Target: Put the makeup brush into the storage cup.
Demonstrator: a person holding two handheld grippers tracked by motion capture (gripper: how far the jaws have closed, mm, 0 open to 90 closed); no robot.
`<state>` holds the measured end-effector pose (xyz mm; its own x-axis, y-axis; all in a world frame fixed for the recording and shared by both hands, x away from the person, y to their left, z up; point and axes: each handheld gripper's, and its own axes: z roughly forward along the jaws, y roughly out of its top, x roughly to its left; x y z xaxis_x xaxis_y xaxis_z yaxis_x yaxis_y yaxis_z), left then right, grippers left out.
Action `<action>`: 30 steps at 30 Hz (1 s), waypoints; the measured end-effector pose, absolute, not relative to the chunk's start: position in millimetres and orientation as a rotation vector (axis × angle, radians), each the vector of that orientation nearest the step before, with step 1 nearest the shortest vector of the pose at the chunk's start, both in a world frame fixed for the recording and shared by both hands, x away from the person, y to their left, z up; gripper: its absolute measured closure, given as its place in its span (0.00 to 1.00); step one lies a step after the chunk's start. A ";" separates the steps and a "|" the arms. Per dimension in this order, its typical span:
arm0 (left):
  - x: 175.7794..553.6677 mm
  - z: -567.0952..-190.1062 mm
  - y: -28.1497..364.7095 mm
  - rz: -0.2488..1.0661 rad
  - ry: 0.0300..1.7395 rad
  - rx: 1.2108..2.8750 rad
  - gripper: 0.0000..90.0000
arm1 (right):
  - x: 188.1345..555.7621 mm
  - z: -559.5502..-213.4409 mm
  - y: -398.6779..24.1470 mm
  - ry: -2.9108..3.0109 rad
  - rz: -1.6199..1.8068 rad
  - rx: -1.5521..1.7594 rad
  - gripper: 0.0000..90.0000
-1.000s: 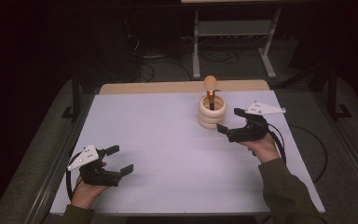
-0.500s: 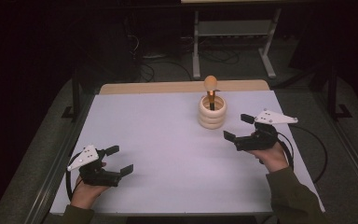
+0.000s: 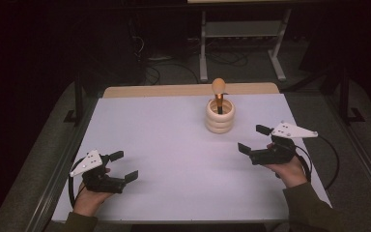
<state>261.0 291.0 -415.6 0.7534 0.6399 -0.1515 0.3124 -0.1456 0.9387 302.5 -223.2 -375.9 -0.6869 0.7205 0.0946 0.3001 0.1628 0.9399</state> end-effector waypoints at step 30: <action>255.2 -418.7 290.0 0.326 0.729 1.780 0.04 | 259.7 -412.7 -247.4 2.084 1.518 0.977 0.04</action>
<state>255.2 290.0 -418.7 0.7705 0.6224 -0.1378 0.3121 -0.1799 0.9329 259.7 -247.4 -412.7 -0.6853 0.7223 0.0926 0.3097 0.1741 0.9348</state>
